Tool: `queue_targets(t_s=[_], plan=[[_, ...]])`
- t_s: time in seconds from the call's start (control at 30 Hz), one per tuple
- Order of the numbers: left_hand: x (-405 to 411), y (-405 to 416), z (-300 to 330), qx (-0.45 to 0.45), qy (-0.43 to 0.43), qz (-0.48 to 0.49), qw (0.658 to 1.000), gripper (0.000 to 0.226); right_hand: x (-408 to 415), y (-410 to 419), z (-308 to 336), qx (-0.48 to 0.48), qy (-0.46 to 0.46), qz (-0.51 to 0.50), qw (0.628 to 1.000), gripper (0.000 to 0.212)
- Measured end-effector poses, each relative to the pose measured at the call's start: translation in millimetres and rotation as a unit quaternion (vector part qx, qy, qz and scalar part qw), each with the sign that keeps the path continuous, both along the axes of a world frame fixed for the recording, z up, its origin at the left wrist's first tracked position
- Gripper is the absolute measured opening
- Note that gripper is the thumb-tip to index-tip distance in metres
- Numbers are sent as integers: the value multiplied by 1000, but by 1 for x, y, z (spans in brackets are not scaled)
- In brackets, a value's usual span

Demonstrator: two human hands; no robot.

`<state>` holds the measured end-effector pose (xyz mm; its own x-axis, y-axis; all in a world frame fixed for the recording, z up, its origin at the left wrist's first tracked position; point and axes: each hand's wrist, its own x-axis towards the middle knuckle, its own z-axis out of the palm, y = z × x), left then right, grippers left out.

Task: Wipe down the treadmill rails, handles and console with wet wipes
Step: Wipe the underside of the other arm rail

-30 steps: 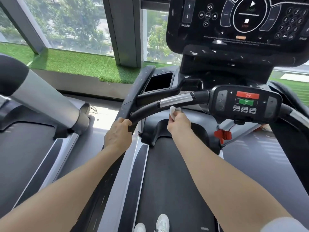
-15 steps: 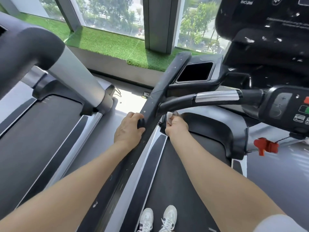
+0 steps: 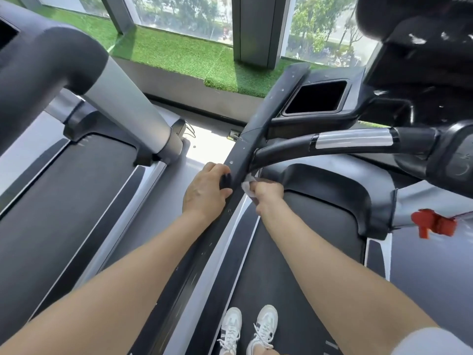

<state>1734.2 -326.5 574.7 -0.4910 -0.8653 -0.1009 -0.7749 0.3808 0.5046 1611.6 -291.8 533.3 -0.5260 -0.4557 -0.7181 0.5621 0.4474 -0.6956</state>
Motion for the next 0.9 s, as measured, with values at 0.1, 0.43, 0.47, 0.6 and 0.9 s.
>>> queue_targets(t_s=[0.1, 0.43, 0.47, 0.6, 0.9], plan=[[0, -1, -1, 0, -2, -2, 1000, 32, 11, 11, 1, -52, 156, -14, 986, 14], [-1, -4, -2, -2, -9, -7, 1000, 31, 16, -10, -16, -46, 396, 2, 917, 18], [-1, -4, -2, 1, -7, -6, 1000, 31, 15, -8, -19, -29, 397, 21, 917, 18], [-2, -4, 0, 6, -6, -2, 1000, 32, 11, 9, -24, 33, 380, 58, 923, 22], [-2, -5, 0, 2, -9, -1, 1000, 32, 11, -2, -23, 50, 404, 64, 911, 22]])
